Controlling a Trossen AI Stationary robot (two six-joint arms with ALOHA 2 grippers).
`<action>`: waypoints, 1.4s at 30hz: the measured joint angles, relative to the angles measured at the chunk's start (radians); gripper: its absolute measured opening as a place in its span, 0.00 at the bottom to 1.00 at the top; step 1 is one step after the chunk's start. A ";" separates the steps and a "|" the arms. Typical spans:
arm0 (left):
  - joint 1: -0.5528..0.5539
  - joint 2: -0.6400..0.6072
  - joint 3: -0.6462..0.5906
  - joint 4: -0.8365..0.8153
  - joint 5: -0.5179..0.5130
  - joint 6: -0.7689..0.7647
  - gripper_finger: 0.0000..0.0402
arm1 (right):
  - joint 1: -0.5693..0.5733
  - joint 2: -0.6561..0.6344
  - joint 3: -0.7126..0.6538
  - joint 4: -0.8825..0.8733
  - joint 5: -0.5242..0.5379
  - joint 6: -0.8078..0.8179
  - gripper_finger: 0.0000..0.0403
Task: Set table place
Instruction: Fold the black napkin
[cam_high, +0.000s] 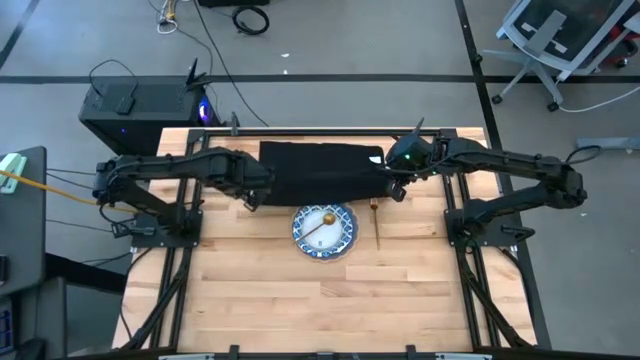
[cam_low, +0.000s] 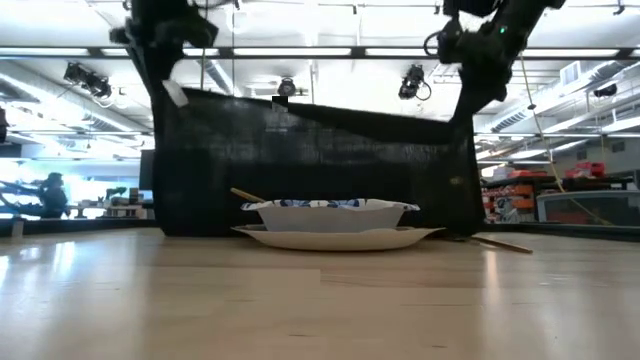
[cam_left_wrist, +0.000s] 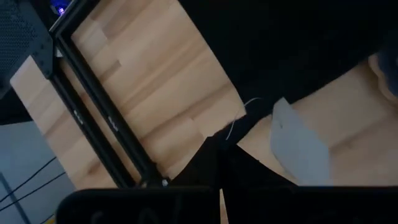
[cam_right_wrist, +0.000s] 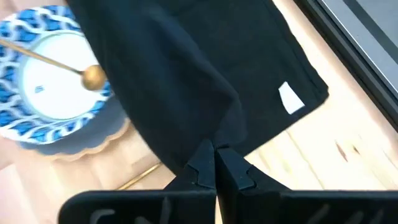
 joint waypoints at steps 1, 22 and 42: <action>0.021 0.000 -0.013 0.020 -0.001 0.014 0.01 | -0.013 0.006 -0.007 0.007 0.000 -0.004 0.00; 0.390 0.012 -0.261 0.493 0.016 0.301 0.01 | -0.279 0.172 -0.072 0.205 -0.001 -0.214 0.00; 0.523 0.225 -0.295 0.758 0.017 0.380 0.01 | -0.398 0.364 -0.072 0.347 0.002 -0.252 0.00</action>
